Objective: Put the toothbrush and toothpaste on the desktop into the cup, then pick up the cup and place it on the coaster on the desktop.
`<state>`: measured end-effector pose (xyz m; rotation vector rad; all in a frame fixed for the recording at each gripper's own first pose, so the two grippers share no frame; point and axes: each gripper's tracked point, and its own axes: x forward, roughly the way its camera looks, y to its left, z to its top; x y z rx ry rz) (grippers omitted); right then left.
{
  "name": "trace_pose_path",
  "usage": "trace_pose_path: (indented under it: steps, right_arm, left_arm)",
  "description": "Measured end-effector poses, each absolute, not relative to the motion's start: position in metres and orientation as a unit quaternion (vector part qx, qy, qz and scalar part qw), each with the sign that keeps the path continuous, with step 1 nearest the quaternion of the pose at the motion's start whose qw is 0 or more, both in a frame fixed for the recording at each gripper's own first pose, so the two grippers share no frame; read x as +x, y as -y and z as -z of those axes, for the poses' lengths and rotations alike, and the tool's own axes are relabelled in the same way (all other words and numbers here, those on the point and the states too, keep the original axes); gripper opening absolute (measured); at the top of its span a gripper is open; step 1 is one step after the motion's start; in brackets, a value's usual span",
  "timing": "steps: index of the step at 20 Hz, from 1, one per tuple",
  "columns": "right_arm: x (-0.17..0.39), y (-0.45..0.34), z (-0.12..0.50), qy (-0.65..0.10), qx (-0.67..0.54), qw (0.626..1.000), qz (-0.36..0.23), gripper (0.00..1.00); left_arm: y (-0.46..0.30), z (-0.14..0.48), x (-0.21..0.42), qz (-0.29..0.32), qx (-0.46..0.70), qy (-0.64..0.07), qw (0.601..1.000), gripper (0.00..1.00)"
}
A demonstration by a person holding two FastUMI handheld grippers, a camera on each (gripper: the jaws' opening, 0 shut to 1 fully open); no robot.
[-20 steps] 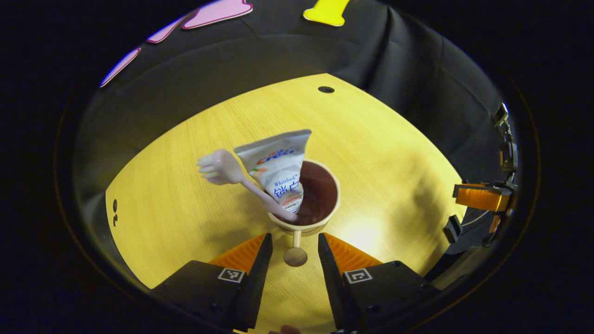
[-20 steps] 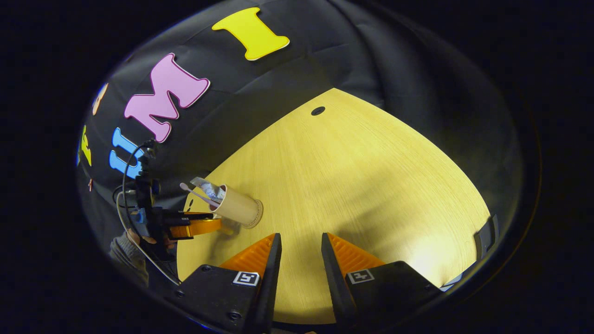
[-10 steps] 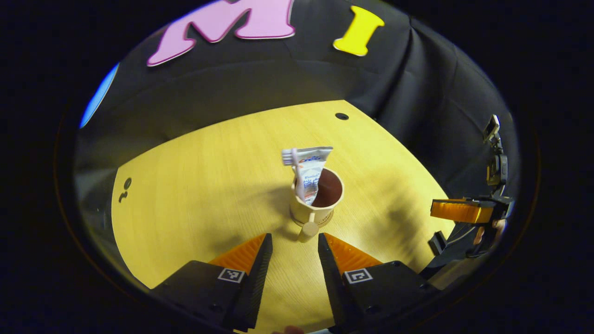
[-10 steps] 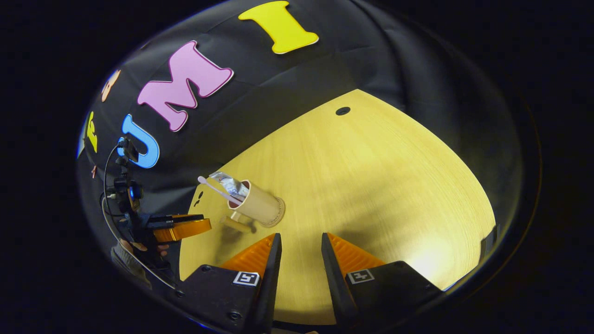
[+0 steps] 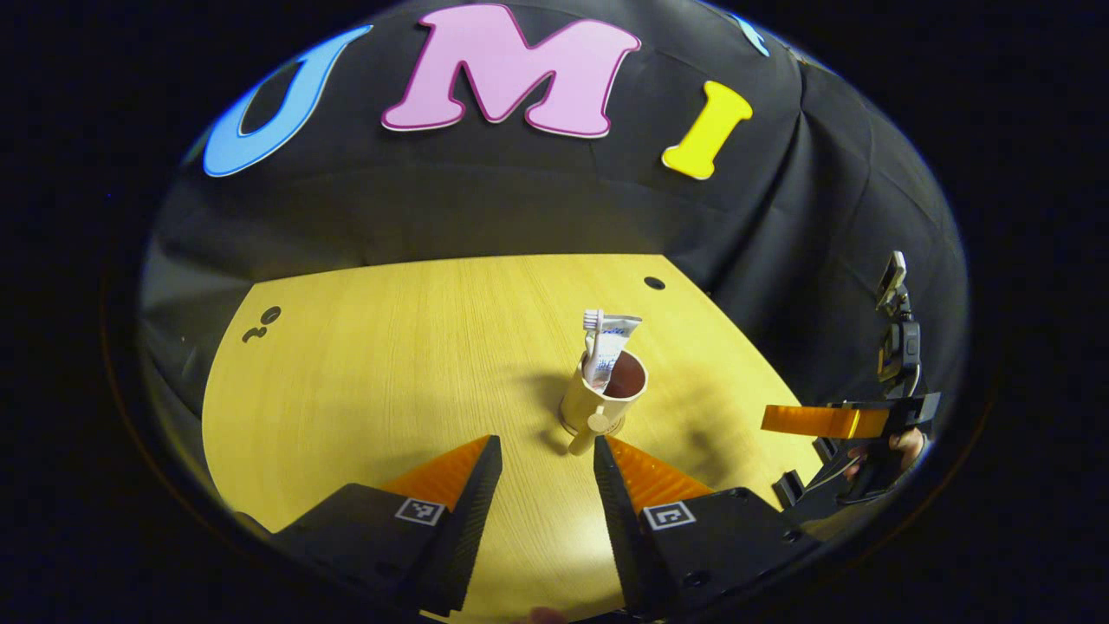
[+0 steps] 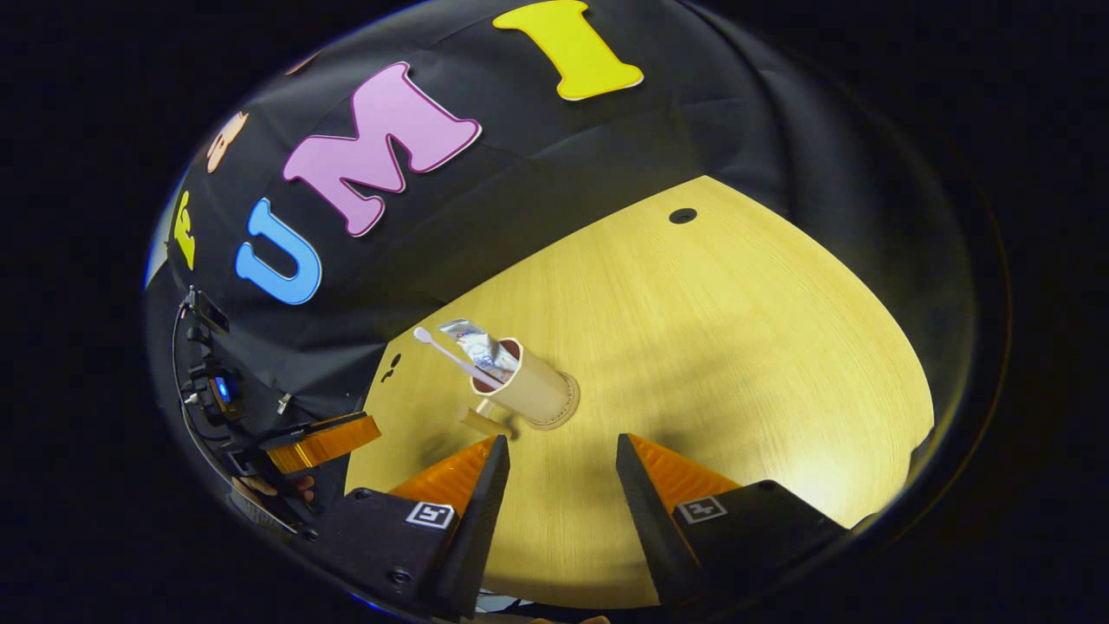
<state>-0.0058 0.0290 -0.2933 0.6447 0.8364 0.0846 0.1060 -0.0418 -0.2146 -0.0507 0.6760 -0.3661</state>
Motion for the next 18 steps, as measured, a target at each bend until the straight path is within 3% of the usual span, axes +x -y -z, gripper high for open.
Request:
trace_pose_path:
  steps: [6, 12, 18]
  right_arm:
    - [-0.012, -0.054, 0.281, -0.391, 0.296, 0.87, -0.048, 0.84]
    - [-0.015, -0.072, 0.271, -0.388, 0.288, 0.874, -0.052, 0.85]
    - [-0.011, -0.088, 0.268, -0.389, 0.282, 0.875, -0.064, 0.85]
  left_arm:
    - [0.028, 0.199, 0.088, 0.194, -0.032, -0.29, 0.937, 0.74]
    - [0.012, 0.16, 0.072, 0.192, -0.056, -0.208, 0.957, 0.78]
    - [-0.016, 0.163, 0.064, 0.17, -0.055, -0.206, 0.962, 0.86]
